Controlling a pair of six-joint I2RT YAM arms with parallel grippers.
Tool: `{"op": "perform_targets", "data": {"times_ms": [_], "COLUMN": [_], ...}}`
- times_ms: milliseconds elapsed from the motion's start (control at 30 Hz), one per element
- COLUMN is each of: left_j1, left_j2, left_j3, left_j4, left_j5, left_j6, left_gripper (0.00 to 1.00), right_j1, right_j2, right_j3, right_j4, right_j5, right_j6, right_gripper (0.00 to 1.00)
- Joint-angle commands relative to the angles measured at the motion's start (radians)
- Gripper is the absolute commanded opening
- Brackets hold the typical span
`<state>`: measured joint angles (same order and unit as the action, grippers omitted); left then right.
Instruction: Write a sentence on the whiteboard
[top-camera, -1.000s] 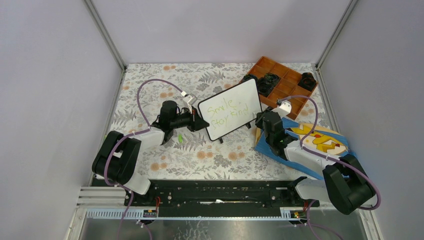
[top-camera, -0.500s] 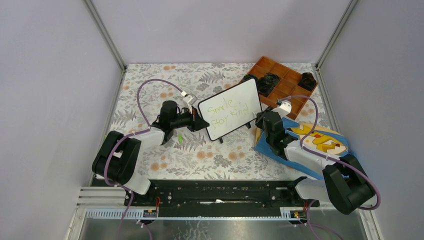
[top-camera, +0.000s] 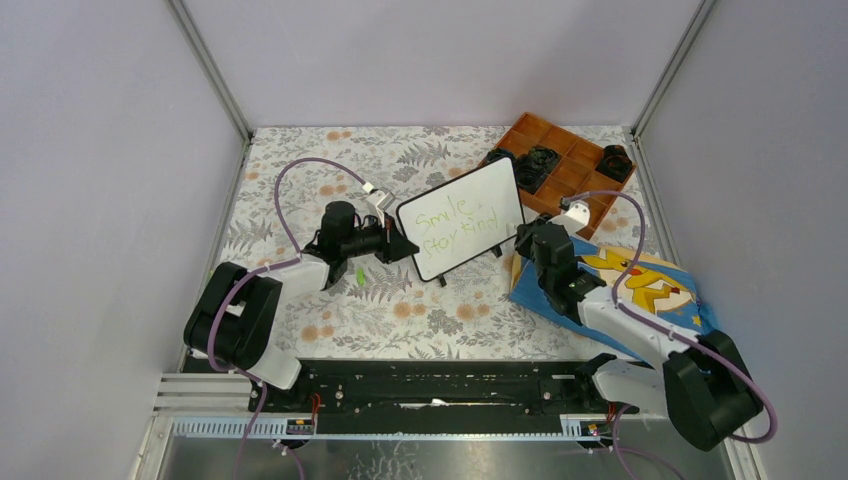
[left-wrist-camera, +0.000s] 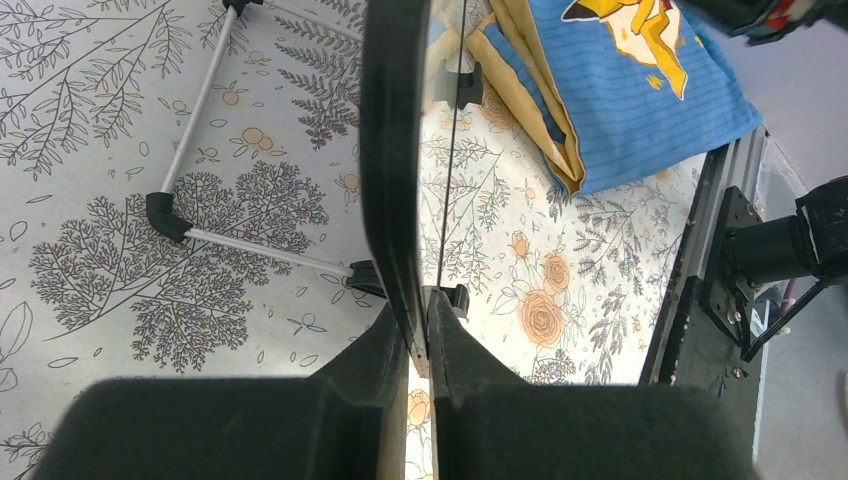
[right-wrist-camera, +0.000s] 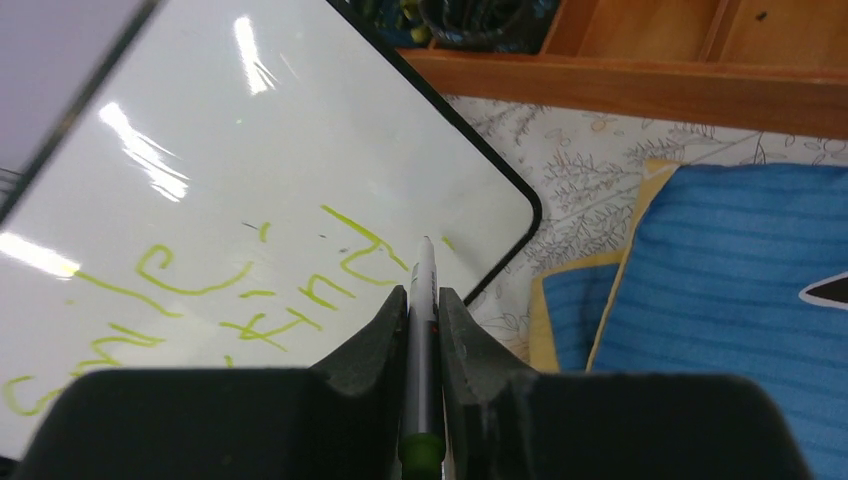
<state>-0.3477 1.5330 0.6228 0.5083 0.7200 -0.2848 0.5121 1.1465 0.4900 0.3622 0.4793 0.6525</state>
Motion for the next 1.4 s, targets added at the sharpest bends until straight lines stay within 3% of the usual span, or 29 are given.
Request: {"op": "perform_targets", "data": {"times_ms": [0, 200, 300, 800, 1033, 1300, 1367], "left_j1": [-0.012, -0.012, -0.013, -0.013, -0.012, -0.014, -0.014], "left_j2": [0.029, 0.016, 0.007, -0.087, -0.175, -0.259, -0.304], "left_j3": [-0.020, -0.023, -0.023, -0.052, -0.084, -0.103, -0.100], "left_j4": [-0.158, -0.157, -0.161, -0.208, -0.210, -0.230, -0.272], "left_j5": [-0.095, -0.128, -0.141, -0.244, -0.338, -0.505, -0.569], "left_j6": [0.087, 0.084, 0.081, 0.070, 0.056, 0.040, 0.022], "left_gripper": [0.00, 0.00, 0.07, 0.50, 0.67, 0.98, 0.99], "right_j1": [-0.004, 0.020, 0.030, 0.029, 0.029, 0.030, 0.031], "right_j2": [-0.118, -0.250, -0.303, -0.518, -0.538, -0.546, -0.545], "right_j3": [0.100, 0.139, 0.145, 0.112, 0.115, 0.122, 0.136], "right_j4": [-0.074, -0.167, -0.208, -0.331, -0.336, -0.341, -0.348], "right_j5": [0.000, -0.034, -0.073, -0.158, -0.163, -0.162, -0.165], "right_j6": [-0.019, -0.050, -0.078, -0.157, -0.165, -0.171, -0.179], "right_gripper": [0.00, 0.00, 0.00, 0.00, 0.00, 0.00, 0.00]}}
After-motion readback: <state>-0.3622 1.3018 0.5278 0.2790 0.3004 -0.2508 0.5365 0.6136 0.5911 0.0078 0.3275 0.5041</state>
